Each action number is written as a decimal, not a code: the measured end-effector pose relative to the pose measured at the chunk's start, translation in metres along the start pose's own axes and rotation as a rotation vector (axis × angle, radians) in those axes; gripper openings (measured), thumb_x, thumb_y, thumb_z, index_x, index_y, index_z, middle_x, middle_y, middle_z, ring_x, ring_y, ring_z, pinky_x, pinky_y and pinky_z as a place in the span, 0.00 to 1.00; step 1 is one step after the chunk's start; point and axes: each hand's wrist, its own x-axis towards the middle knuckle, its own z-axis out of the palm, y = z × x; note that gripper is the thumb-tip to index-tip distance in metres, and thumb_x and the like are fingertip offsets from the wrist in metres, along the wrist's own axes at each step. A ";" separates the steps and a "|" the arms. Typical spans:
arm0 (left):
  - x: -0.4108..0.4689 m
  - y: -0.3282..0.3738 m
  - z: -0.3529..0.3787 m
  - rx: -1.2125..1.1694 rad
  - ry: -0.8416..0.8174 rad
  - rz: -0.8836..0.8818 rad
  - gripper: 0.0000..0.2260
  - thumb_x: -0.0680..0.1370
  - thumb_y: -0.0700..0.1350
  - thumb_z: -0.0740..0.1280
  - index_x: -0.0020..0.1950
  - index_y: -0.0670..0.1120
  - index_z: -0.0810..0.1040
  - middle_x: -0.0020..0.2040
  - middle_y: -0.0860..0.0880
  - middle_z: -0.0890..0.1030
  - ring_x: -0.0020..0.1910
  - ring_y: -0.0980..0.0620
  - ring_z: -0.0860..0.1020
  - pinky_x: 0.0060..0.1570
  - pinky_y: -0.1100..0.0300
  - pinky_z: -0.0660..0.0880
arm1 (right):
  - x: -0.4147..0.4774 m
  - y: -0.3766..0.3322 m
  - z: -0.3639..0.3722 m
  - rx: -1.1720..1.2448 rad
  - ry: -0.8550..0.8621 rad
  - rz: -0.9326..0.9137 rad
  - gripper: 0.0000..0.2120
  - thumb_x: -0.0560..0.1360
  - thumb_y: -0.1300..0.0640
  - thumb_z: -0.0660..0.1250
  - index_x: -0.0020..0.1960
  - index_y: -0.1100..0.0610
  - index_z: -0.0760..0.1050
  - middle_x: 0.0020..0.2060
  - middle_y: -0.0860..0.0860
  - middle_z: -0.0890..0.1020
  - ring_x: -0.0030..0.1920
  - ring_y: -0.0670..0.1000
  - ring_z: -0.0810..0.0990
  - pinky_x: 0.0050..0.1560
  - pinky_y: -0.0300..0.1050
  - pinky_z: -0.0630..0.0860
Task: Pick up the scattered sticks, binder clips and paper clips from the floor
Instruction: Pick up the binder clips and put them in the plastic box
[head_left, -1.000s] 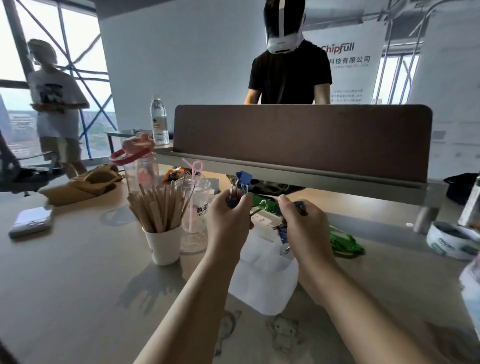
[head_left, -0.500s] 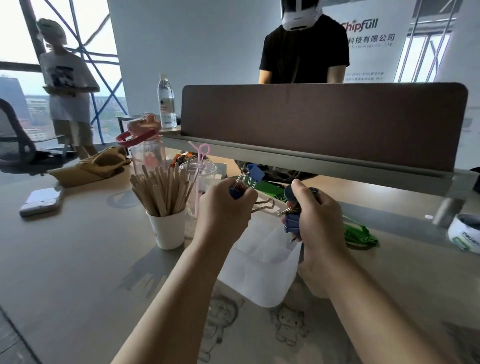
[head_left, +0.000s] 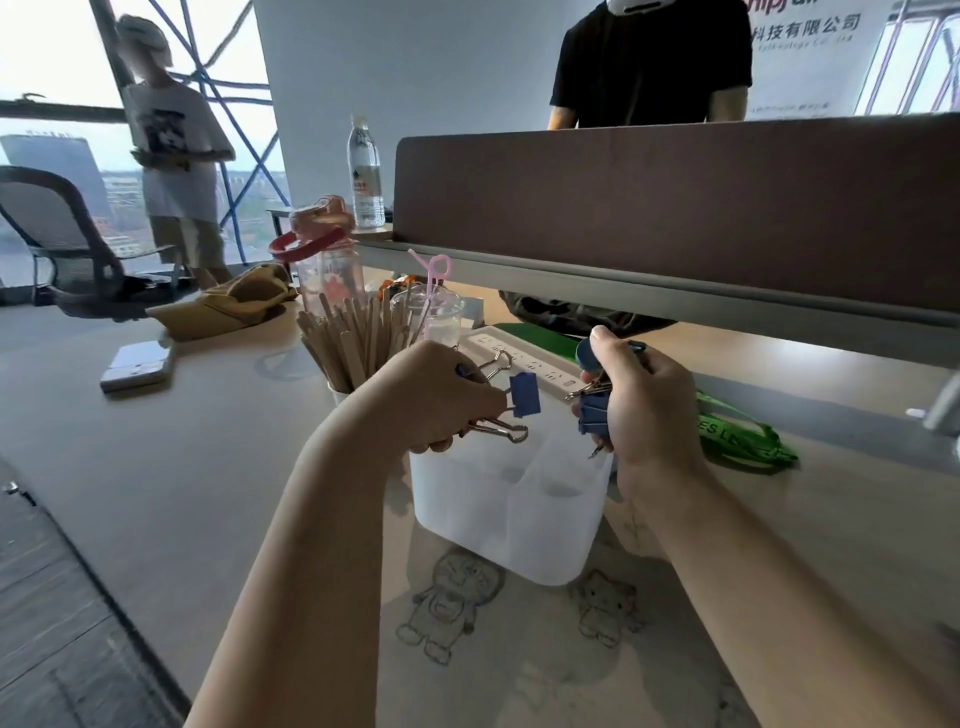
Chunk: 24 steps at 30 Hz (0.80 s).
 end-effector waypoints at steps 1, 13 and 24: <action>0.001 -0.001 -0.001 0.000 0.036 0.008 0.07 0.73 0.42 0.70 0.45 0.38 0.81 0.32 0.43 0.76 0.31 0.46 0.70 0.34 0.56 0.69 | 0.000 0.000 0.000 0.000 -0.007 0.000 0.11 0.78 0.47 0.62 0.42 0.53 0.75 0.37 0.52 0.81 0.35 0.49 0.81 0.39 0.46 0.79; 0.010 -0.004 0.008 0.088 0.048 0.144 0.05 0.73 0.45 0.71 0.38 0.45 0.79 0.33 0.45 0.81 0.29 0.49 0.75 0.31 0.59 0.77 | 0.004 0.004 0.000 0.042 0.009 0.026 0.12 0.77 0.47 0.64 0.38 0.52 0.75 0.33 0.53 0.80 0.33 0.51 0.79 0.37 0.47 0.76; 0.031 -0.007 0.041 0.155 0.350 0.392 0.07 0.73 0.50 0.72 0.42 0.50 0.75 0.35 0.55 0.74 0.33 0.59 0.73 0.31 0.65 0.68 | -0.001 -0.001 0.000 0.049 0.031 0.013 0.13 0.77 0.48 0.64 0.36 0.52 0.75 0.31 0.51 0.79 0.38 0.58 0.81 0.40 0.52 0.79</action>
